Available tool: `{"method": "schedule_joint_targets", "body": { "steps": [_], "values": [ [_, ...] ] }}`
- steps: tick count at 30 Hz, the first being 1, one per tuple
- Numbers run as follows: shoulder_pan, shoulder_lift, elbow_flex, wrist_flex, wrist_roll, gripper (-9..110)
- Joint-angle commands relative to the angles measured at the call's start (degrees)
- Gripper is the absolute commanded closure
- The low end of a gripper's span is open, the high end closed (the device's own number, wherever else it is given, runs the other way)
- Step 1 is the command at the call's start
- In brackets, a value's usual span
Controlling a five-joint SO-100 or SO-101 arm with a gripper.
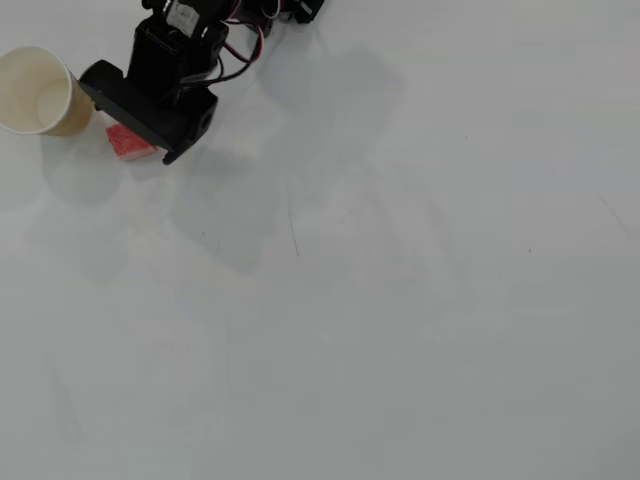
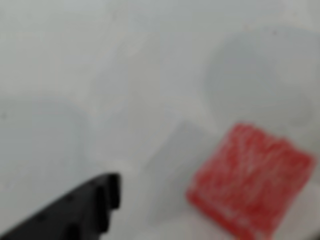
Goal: Pick up the cube and drop it in the cup.
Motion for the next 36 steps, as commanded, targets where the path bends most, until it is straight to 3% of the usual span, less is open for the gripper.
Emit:
{"method": "schedule_joint_targets", "body": {
  "steps": [1,36],
  "values": [
    [0.9,3.2,-0.2,-1.0,-0.8,60],
    [3.3,-15.9,-7.9,-11.5,-0.3,60]
  ]
}}
